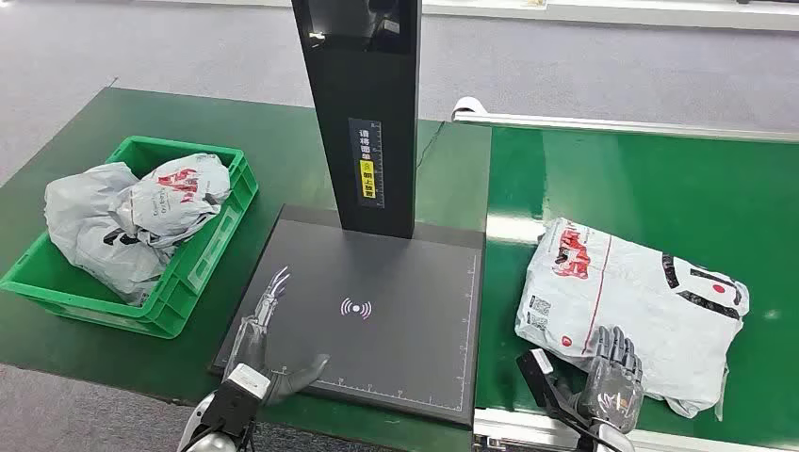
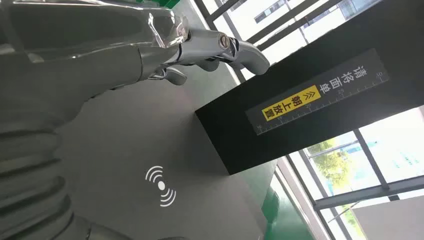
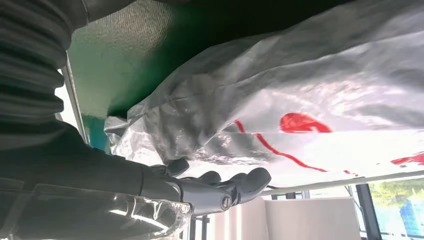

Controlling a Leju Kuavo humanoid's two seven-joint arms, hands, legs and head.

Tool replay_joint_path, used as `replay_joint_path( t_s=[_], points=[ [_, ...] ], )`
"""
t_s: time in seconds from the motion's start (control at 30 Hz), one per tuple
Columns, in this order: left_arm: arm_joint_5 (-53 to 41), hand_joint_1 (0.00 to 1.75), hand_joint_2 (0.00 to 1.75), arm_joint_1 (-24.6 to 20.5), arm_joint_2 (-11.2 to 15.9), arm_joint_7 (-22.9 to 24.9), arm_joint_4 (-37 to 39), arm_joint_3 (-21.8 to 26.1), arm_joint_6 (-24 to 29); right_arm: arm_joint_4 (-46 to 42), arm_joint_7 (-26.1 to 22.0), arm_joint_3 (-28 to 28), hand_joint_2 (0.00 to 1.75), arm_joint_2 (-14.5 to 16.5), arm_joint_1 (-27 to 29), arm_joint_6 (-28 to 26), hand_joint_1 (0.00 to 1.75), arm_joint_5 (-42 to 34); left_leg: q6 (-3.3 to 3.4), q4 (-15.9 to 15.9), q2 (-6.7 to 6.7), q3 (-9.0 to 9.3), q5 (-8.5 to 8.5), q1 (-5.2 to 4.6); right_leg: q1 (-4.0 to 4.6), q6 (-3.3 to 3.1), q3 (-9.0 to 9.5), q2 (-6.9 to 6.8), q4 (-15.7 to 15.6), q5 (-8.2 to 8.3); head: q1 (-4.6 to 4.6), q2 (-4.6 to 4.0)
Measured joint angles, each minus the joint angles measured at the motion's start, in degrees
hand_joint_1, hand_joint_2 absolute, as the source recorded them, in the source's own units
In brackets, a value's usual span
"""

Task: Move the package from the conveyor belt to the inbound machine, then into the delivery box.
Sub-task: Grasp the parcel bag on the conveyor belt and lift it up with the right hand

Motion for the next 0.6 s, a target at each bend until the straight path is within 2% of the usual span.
replay_joint_path(
  t_s=[0.03, 0.07, 0.13, 0.17, 0.43, 0.5, 0.6],
  points=[
    [0.0, 0.0, 1.75, 0.0, 0.0, 0.0, 0.01, 0.03, 0.0, 0.0, 0.0, -0.03, 1.75, 0.0, 0.0, 0.0, 0.5, 0.01, 0.0, 0.0, 0.0, 0.01, 0.0, 0.0, 0.0, 0.0, 0.01, 0.0, 0.0, 0.0, 0.0, 0.0],
    [0.0, 0.0, 1.75, 0.0, 0.0, 0.0, 0.01, 0.07, 0.0, 0.0, 0.0, -0.05, 1.75, 0.01, 0.0, 0.0, 0.81, 0.01, 0.0, 0.0, 0.0, 0.02, 0.0, 0.0, 0.0, 0.0, 0.02, 0.0, 0.0, 0.0, 0.0, 0.0],
    [-0.01, 0.0, 1.75, 0.0, -0.01, 0.01, 0.02, 0.21, -0.03, 0.0, 0.0, -0.26, 1.75, 0.01, 0.11, 0.03, 1.68, 0.04, 0.0, 0.0, -0.01, 0.03, 0.0, 0.0, -0.01, 0.0, 0.04, 0.0, 0.0, 0.0, 0.01, 0.0],
    [-0.04, 0.0, 1.75, 0.01, -0.02, 0.01, 0.01, 0.27, -0.06, 0.0, 0.0, -0.44, 1.75, 0.02, 0.23, 0.05, 1.75, 0.05, 0.0, 0.0, -0.02, 0.03, 0.0, 0.0, -0.02, 0.0, 0.04, -0.01, 0.0, 0.0, 0.0, 0.0],
    [-0.51, 0.0, 1.75, 0.0, -0.27, 0.02, 0.02, 0.49, -0.46, -0.4, -2.55, -2.08, 1.75, 0.18, 1.01, 0.66, 1.75, -2.06, -0.01, -0.01, -0.01, 0.01, -0.01, 0.0, -0.02, 0.0, 0.0, 0.0, 0.0, -0.01, -0.01, 0.0],
    [-0.64, 0.0, 1.75, -0.02, -0.32, 0.02, 0.02, 0.51, -0.61, -0.86, -4.83, -2.31, 1.75, 0.49, 1.16, 1.67, 1.75, -5.16, -0.01, -0.01, 0.0, 0.01, -0.01, 0.01, -0.01, 0.0, -0.01, 0.0, 0.0, -0.01, -0.01, 0.0],
    [-0.7, 0.0, 1.75, -0.04, -0.33, -0.03, 0.02, 0.54, -0.67, -3.25, -10.95, -2.7, 1.75, 1.57, 2.06, 5.97, 1.75, -14.88, -0.01, -0.02, 0.0, 0.0, -0.01, 0.01, 0.0, -0.01, -0.01, 0.0, 0.0, -0.02, 0.0, 0.0]
  ],
)
